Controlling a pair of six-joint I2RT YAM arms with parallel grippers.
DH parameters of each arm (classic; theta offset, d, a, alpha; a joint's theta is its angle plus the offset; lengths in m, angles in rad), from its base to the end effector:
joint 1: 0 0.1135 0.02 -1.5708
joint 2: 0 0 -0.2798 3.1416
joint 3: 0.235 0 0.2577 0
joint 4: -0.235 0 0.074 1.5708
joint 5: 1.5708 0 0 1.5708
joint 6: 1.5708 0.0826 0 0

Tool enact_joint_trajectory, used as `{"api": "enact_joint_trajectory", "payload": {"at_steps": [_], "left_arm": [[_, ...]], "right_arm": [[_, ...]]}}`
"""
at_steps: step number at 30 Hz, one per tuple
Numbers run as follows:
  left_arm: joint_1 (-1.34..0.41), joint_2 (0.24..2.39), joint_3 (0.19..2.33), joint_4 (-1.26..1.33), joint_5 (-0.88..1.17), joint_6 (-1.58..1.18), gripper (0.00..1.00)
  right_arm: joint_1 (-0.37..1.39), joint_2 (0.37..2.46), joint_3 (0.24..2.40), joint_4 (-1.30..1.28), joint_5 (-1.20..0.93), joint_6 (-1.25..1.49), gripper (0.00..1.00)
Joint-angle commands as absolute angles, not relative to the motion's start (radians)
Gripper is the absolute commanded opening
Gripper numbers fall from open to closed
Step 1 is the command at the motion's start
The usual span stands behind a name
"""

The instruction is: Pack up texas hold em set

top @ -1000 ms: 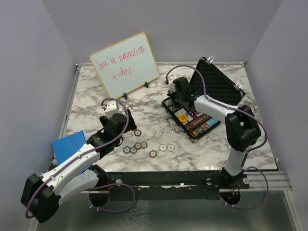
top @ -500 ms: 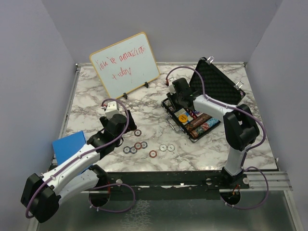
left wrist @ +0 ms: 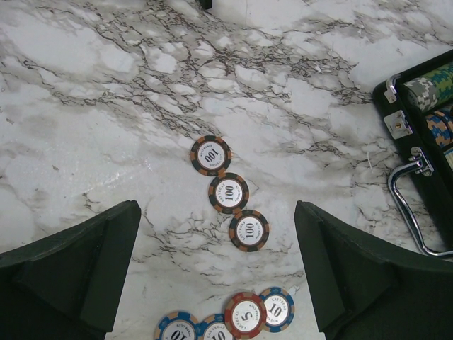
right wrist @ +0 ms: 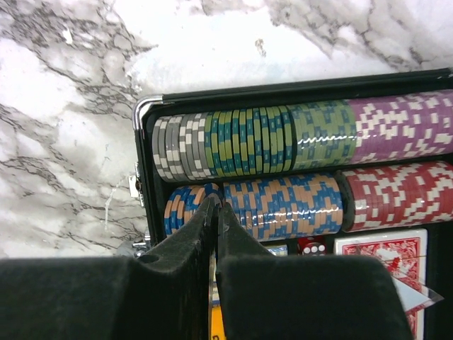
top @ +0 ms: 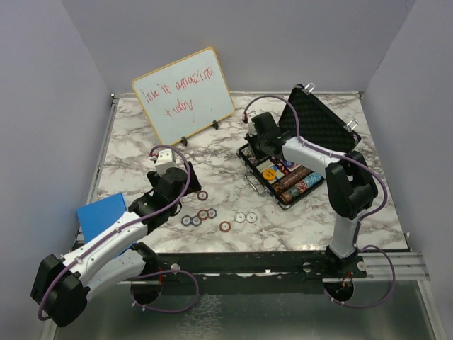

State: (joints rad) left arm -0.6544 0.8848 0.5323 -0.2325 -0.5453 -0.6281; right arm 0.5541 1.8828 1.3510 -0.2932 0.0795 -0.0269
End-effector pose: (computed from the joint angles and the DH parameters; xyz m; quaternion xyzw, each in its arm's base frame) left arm 0.2000 -0.0995 0.2199 -0.1162 0.8500 -0.0825 0.5071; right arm 0.3933 0.2356 0.1896 -0.2527 0.8957 0.0591 0.3611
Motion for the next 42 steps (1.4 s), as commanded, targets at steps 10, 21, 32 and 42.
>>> {"api": "enact_joint_trajectory", "payload": {"at_steps": [10,21,32,42], "left_arm": [[-0.648,0.908,0.526,-0.219,-0.533,-0.627,0.99],[-0.649,0.897,0.525,-0.228,-0.537,-0.629,0.99],[-0.649,0.887,0.520,-0.240,-0.536,-0.640,0.99],[-0.649,0.873,0.512,-0.263,-0.531,-0.667,0.99]], "right_arm": [[0.546,1.882,1.346,-0.312,0.013,-0.003,0.19],[0.546,1.815,1.313,-0.274,-0.032,0.037,0.27],[0.546,1.848,1.308,-0.286,-0.117,0.046,0.11],[0.546,1.938,1.363,-0.376,-0.048,0.089,0.07]]}}
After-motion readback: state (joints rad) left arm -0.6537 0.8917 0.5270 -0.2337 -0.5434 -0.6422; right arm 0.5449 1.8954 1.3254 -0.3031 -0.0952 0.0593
